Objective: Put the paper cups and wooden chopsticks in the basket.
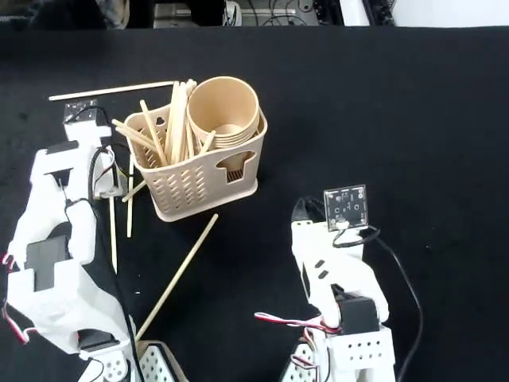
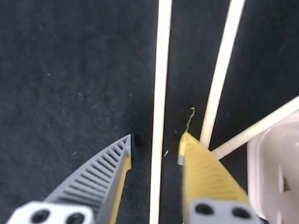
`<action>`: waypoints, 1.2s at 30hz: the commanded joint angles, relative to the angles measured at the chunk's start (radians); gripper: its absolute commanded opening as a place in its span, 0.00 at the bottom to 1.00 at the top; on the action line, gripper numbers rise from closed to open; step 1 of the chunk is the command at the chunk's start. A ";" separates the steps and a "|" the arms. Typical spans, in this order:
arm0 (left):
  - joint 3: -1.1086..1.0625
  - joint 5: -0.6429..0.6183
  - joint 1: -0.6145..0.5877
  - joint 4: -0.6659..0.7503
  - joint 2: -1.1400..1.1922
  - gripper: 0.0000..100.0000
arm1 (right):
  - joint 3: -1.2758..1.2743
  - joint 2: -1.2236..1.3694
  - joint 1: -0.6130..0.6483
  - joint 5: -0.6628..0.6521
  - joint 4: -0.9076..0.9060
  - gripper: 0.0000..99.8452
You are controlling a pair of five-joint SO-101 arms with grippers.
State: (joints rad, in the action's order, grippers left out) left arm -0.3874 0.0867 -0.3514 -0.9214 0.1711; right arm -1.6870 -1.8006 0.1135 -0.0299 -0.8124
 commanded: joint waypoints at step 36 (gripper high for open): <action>0.315 -0.164 0.156 0.181 0.203 0.14 | 0.004 -0.088 -0.012 0.003 -0.003 0.02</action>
State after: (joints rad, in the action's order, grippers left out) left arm -0.1373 -0.0683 -0.2025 -0.7956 0.3429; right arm -1.6870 -1.8006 0.1135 -0.0299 -0.8124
